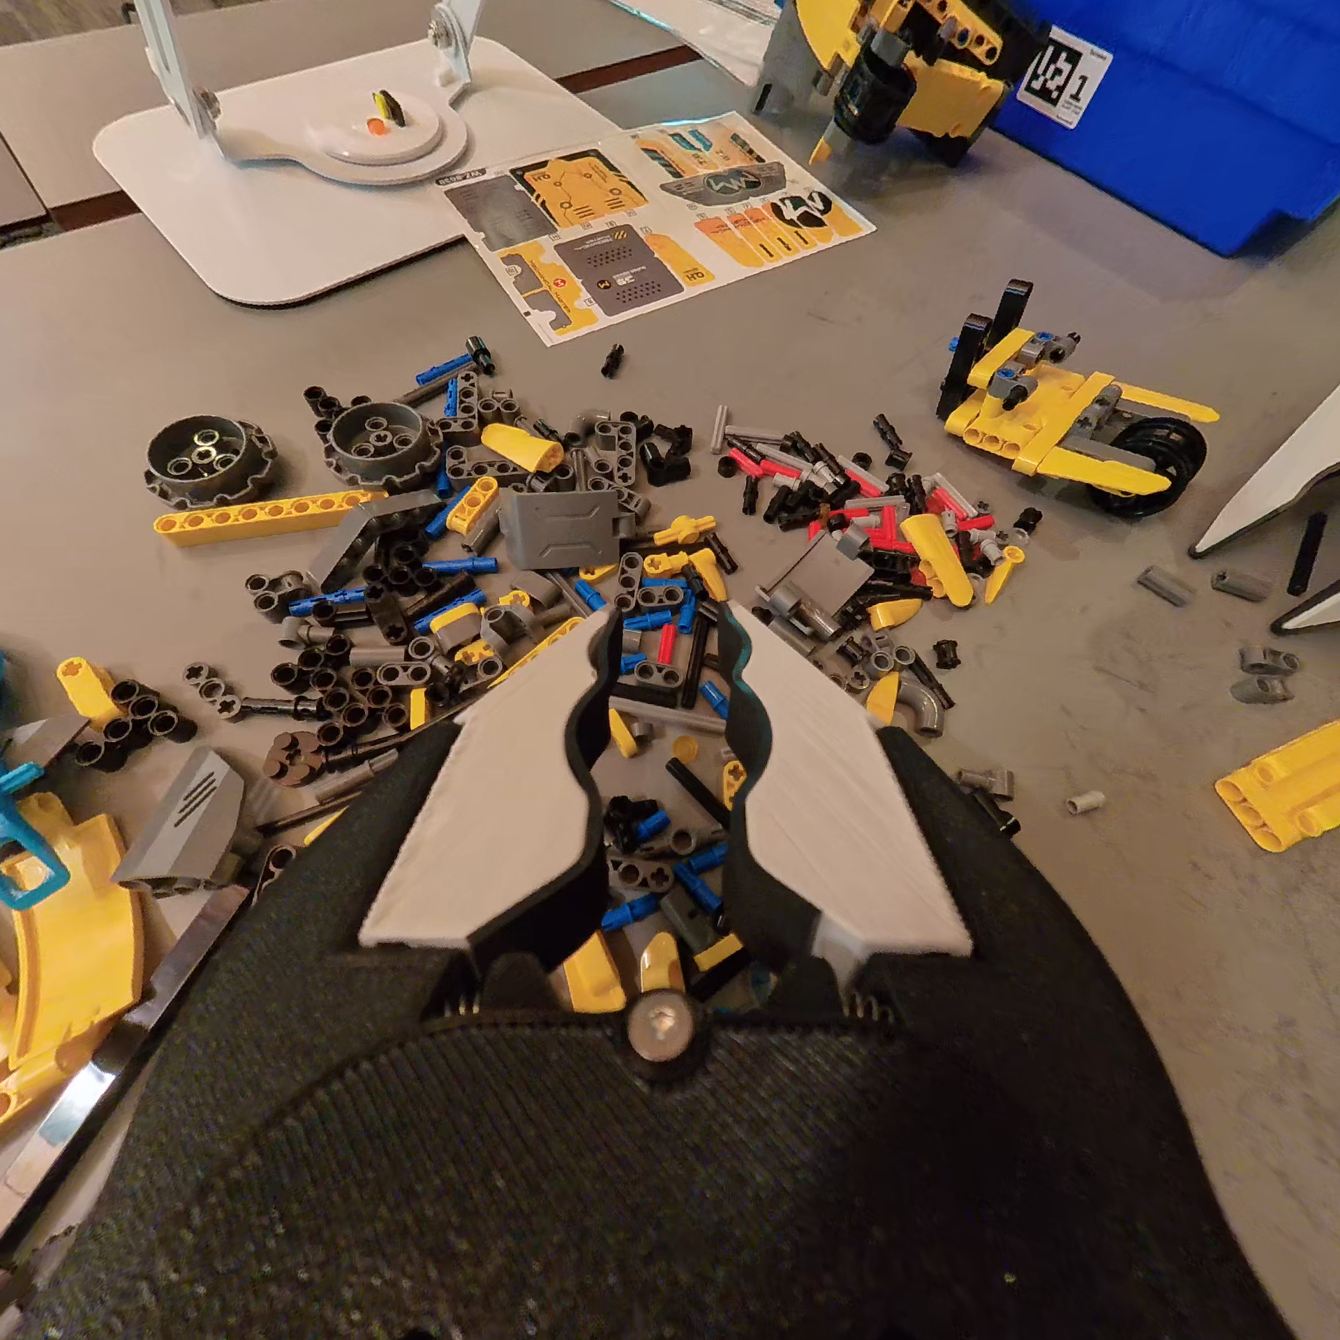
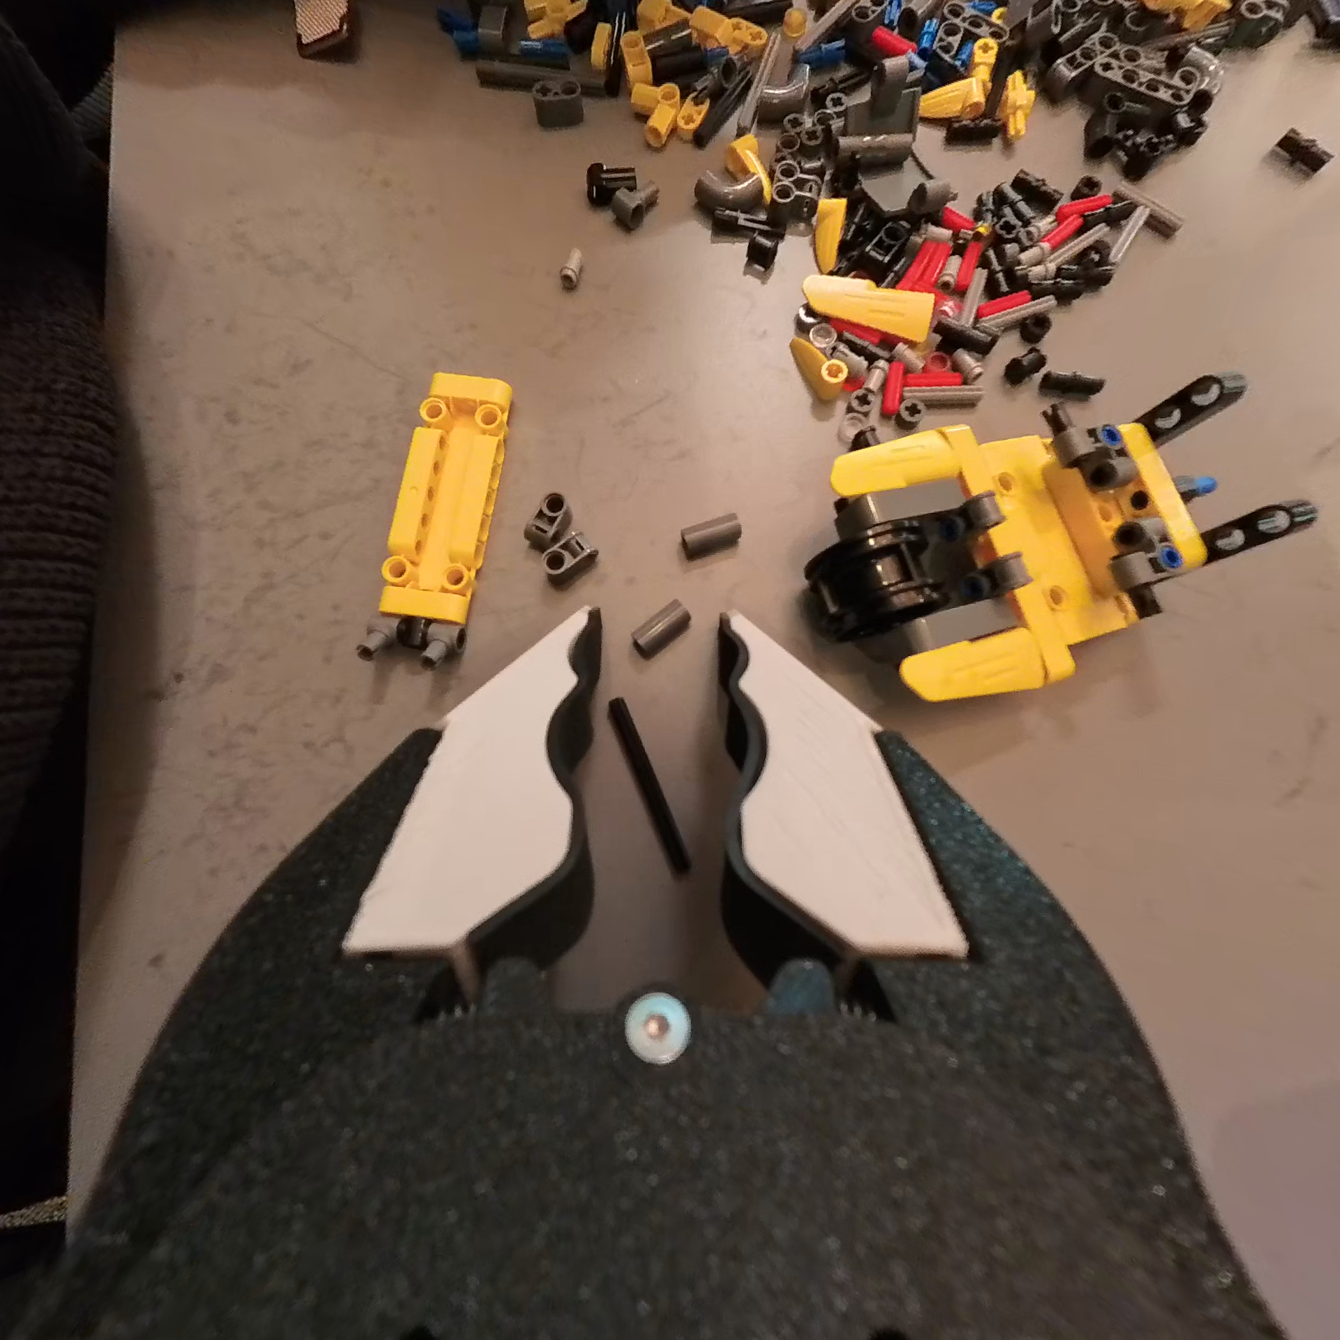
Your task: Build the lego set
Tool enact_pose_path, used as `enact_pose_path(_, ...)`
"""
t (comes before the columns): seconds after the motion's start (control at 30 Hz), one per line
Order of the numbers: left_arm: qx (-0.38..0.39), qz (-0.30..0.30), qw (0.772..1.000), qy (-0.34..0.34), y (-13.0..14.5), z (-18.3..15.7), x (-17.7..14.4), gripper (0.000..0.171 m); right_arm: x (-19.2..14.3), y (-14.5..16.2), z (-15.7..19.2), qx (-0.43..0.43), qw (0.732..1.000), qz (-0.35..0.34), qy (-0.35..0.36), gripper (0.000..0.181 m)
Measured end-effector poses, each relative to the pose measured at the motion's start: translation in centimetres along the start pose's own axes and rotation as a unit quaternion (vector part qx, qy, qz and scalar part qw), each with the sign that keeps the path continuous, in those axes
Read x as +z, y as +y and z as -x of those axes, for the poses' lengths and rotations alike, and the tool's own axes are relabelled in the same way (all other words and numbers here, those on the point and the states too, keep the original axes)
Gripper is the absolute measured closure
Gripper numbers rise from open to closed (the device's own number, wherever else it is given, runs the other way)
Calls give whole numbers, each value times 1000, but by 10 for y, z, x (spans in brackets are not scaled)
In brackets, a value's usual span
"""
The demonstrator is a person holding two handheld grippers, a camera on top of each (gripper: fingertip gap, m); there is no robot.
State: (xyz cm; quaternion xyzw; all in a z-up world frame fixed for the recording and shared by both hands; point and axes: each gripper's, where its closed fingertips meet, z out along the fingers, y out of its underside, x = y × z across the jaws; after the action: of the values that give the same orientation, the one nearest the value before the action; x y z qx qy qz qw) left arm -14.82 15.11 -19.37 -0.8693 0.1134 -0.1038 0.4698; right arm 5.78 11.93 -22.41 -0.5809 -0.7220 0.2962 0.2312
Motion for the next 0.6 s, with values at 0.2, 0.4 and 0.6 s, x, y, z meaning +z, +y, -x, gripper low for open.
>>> enact_pose_path(0.2, 0, 0, 1000, 0, 0, 0, 0, 148, 0, 0, 0, 0, 1000, 0, 1, 149)
enact_pose_path(0.4, 0, 0, 1000, -1, 0, 0, 0, 148, 0, 0, 0, 1, 1000, 0, -1, 149)
enact_pose_path(0.6, -2, -5, 1000, 1, -2, 0, -1, 148, 0, 0, 0, 7, 1000, -5, -7, 149)
